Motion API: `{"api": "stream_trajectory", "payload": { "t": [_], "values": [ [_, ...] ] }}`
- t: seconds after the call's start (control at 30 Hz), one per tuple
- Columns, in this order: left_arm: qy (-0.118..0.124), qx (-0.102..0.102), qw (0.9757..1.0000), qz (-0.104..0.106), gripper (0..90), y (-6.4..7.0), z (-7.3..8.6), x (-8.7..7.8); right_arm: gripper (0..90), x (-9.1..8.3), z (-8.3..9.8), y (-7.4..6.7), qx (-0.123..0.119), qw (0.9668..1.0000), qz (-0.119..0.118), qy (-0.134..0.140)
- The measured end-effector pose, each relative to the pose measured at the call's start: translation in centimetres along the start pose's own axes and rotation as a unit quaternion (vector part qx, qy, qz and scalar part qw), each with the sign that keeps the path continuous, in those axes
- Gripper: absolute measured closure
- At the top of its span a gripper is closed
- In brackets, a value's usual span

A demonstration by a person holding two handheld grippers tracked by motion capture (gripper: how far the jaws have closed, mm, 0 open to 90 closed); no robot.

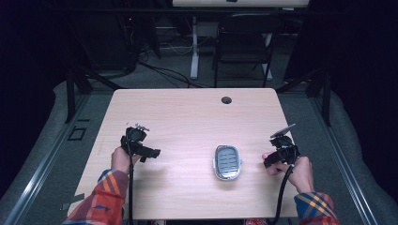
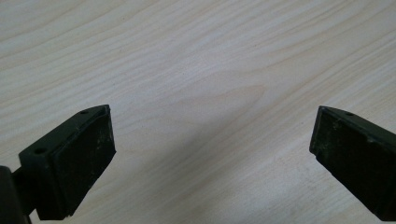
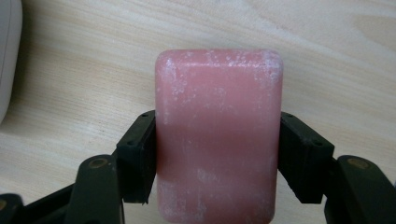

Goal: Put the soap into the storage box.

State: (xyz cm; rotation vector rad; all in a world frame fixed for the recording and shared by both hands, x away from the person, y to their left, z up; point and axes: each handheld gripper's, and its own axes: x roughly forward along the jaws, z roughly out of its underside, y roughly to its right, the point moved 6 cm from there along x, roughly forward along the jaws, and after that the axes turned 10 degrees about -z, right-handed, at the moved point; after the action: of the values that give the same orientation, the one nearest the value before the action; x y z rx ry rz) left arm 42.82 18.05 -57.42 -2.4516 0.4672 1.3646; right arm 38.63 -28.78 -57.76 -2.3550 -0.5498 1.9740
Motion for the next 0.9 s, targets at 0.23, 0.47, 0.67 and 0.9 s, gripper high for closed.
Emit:
{"api": "stream_trajectory", "payload": {
  "t": [0.23,0.47,0.67,0.9],
  "values": [
    [0.0,0.007,1.0,0.002,0.0,0.1,-0.1,0.0,36.5,-0.3,-0.3,-0.2,-0.01,0.9999,-0.001,-0.007],
    [0.0,0.006,1.0,0.004,0.1,0.2,-0.1,0.0,36.6,-0.8,-0.9,-0.6,-0.016,0.9999,-0.001,0.002],
    [0.001,0.007,1.0,0.006,0.1,0.3,-0.1,0.1,36.6,-1.2,-1.2,-1.2,-0.027,0.9996,-0.004,0.004],
    [0.002,0.007,1.0,0.006,0.1,0.3,-0.1,0.0,36.6,-2.2,-1.6,-1.8,-0.042,0.9991,-0.004,0.003]
  ]
}}
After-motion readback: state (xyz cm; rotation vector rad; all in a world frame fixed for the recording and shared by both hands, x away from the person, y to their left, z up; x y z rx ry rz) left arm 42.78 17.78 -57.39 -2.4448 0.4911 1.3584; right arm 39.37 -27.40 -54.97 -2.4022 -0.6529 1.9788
